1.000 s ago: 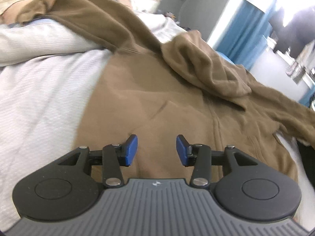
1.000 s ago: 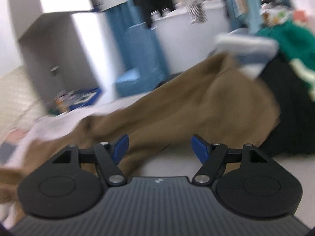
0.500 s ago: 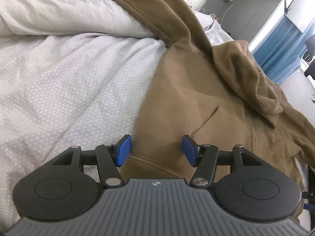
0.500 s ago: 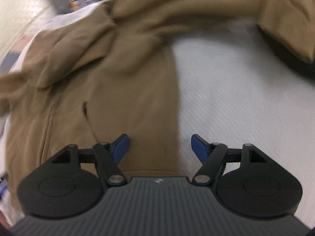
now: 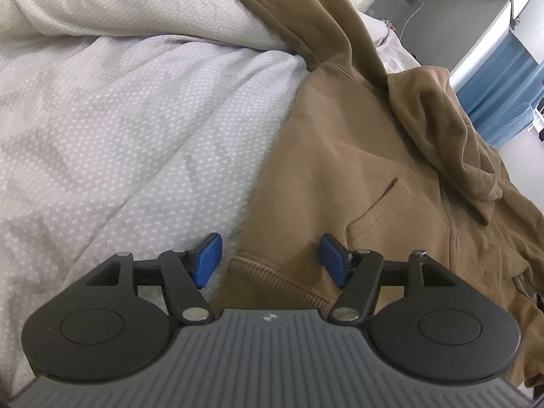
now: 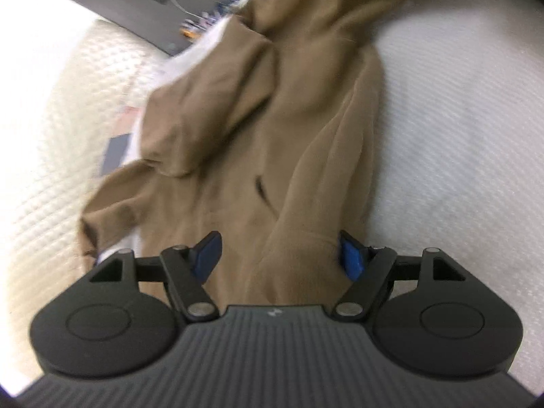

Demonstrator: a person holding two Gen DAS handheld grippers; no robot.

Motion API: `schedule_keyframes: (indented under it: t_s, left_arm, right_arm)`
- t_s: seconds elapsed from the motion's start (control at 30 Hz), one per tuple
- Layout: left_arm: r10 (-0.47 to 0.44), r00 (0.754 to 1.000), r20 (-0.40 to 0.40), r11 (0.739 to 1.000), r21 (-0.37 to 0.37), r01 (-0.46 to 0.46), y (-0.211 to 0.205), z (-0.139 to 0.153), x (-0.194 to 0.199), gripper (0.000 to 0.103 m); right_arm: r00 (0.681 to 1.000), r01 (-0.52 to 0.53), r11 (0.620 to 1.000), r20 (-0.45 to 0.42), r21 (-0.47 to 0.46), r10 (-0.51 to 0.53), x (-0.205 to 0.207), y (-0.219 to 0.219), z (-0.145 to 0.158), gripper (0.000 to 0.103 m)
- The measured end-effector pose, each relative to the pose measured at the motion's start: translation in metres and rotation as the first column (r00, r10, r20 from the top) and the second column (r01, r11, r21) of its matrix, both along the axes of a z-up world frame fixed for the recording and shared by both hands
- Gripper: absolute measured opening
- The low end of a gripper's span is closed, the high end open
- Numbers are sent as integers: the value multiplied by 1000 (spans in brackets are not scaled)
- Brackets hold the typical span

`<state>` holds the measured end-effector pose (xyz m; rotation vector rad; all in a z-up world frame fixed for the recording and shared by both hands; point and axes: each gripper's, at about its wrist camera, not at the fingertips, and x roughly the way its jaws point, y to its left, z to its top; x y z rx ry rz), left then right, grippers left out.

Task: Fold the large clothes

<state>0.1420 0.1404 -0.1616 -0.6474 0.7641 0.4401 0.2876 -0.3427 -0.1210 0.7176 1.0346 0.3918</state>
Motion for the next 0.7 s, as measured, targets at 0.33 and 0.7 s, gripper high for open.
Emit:
schedule_keyframes:
  t_s: [0.33, 0.7]
  left_arm:
    - [0, 1000, -4, 1000, -27, 0, 2, -3, -1, 75]
    - [-162, 985, 55, 986, 55, 159, -1, 33, -3, 16]
  right_arm:
    - [992, -116, 945, -88, -304, 94, 3, 32, -15, 61]
    - [985, -147, 907, 25, -394, 171, -17, 30, 24, 16]
